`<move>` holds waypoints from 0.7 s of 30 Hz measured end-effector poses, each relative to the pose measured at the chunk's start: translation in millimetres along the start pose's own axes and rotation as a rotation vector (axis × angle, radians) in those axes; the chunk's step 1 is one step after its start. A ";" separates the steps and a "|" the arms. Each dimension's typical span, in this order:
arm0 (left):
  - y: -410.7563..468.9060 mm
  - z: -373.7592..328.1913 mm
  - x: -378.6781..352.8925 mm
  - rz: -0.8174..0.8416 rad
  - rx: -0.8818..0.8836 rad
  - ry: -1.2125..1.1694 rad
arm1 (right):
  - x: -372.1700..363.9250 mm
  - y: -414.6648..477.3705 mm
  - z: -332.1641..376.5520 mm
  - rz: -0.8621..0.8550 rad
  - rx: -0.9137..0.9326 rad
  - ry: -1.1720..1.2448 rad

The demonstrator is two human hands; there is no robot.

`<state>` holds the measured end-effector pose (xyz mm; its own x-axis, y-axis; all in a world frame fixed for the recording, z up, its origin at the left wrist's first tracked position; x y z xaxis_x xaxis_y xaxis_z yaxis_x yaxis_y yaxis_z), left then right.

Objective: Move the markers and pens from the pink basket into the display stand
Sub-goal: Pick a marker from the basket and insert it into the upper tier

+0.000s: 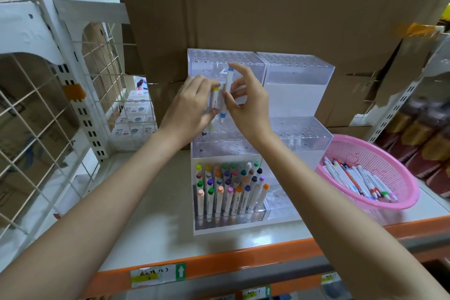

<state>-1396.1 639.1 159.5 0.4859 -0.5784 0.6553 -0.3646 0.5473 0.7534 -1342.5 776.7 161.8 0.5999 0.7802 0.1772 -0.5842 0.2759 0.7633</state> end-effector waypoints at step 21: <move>-2.8 2.5 6.1 0.049 -0.039 0.107 | 0.1 -4.1 3.3 0.093 -0.059 0.004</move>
<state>-1394.0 632.5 161.5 0.5509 -0.4835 0.6803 -0.3601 0.5976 0.7164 -1338.3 773.9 160.7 0.5391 0.8064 0.2430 -0.6687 0.2344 0.7057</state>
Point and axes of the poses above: each hand's wrist, its own y-axis towards the middle knuckle, its own x-axis out of the back of the hand, z = x × y, the point moved 1 cm from there along y, towards the middle knuckle, and after that the axes turned 14 degrees about y, right-handed, at the moved point
